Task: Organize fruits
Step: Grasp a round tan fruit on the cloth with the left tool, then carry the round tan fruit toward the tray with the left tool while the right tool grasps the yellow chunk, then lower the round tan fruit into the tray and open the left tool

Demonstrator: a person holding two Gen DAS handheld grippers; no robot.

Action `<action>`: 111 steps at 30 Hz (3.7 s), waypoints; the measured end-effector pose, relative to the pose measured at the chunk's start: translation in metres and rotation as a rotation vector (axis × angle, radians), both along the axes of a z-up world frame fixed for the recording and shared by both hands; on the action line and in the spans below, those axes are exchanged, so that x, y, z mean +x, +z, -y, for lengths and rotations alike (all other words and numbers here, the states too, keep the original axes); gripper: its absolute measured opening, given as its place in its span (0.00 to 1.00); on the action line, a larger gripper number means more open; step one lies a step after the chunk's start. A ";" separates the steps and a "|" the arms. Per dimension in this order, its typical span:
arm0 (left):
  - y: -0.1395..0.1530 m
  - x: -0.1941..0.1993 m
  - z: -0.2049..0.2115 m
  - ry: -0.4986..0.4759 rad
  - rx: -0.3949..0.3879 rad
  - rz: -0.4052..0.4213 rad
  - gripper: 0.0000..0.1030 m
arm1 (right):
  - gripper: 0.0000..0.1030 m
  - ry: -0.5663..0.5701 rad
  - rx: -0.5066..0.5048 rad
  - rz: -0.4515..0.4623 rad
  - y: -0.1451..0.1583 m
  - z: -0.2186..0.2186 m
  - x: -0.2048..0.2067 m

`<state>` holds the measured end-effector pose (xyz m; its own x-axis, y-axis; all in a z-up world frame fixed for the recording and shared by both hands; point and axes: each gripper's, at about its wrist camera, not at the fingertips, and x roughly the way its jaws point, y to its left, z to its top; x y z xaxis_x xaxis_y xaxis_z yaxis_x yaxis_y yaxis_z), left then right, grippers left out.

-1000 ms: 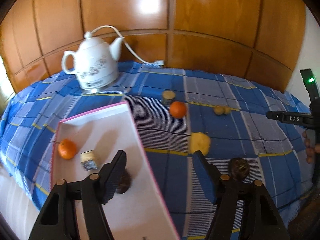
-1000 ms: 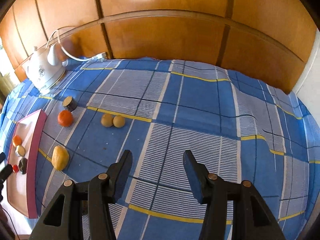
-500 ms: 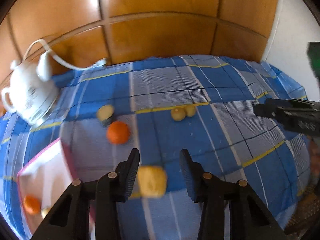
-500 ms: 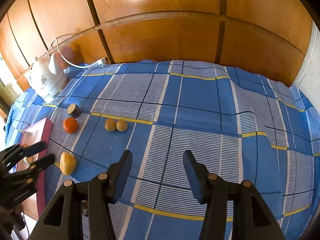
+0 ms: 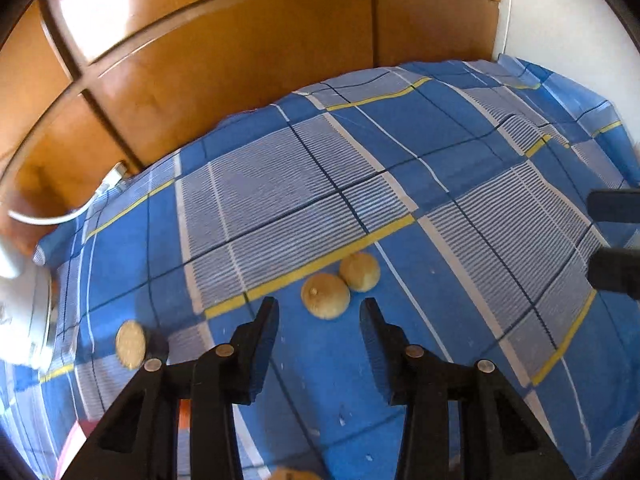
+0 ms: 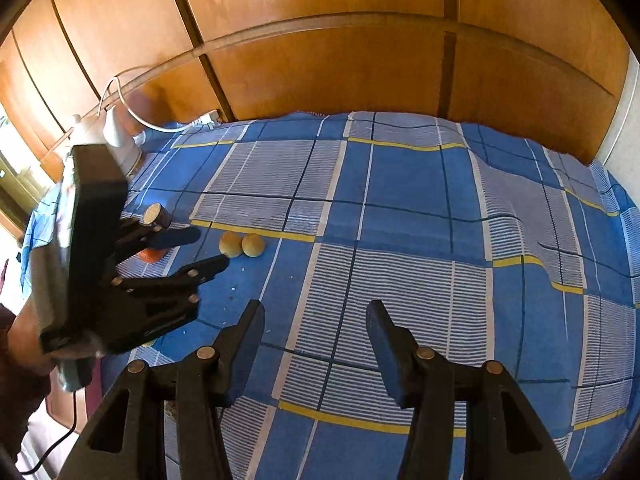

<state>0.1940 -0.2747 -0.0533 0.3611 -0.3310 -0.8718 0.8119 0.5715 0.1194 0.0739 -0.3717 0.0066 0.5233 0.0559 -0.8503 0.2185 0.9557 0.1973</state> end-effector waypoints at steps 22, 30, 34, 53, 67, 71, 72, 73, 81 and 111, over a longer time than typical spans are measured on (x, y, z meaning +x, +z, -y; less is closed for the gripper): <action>0.027 -0.019 -0.046 0.127 -0.177 -0.085 0.27 | 0.52 0.001 -0.024 -0.029 -0.005 0.000 0.001; 0.062 -0.057 -0.132 0.317 -0.267 -0.015 0.27 | 0.52 0.117 -0.094 -0.153 -0.036 -0.025 0.011; 0.063 -0.077 -0.175 0.399 -0.297 -0.006 0.27 | 0.52 0.158 -0.120 -0.192 -0.050 -0.034 0.012; 0.036 -0.132 -0.299 0.644 -0.375 -0.009 0.27 | 0.59 0.152 -0.121 -0.223 -0.080 -0.020 0.003; 0.031 -0.131 -0.339 0.742 -0.404 0.013 0.27 | 0.53 0.181 0.128 -0.078 -0.029 -0.089 0.021; 0.034 -0.133 -0.345 0.760 -0.410 0.027 0.27 | 0.54 0.211 0.159 -0.092 -0.036 -0.137 0.038; 0.034 -0.133 -0.347 0.765 -0.411 0.028 0.27 | 0.54 0.196 0.144 -0.104 -0.041 -0.142 0.042; 0.034 -0.132 -0.348 0.769 -0.412 0.029 0.27 | 0.54 0.176 0.129 -0.118 -0.047 -0.148 0.048; 0.029 -0.131 -0.350 0.788 -0.406 0.015 0.27 | 0.51 0.132 0.077 -0.126 -0.067 -0.167 0.051; 0.033 -0.146 -0.313 0.723 -0.315 0.049 0.28 | 0.26 0.161 -0.129 -0.100 -0.058 -0.042 0.012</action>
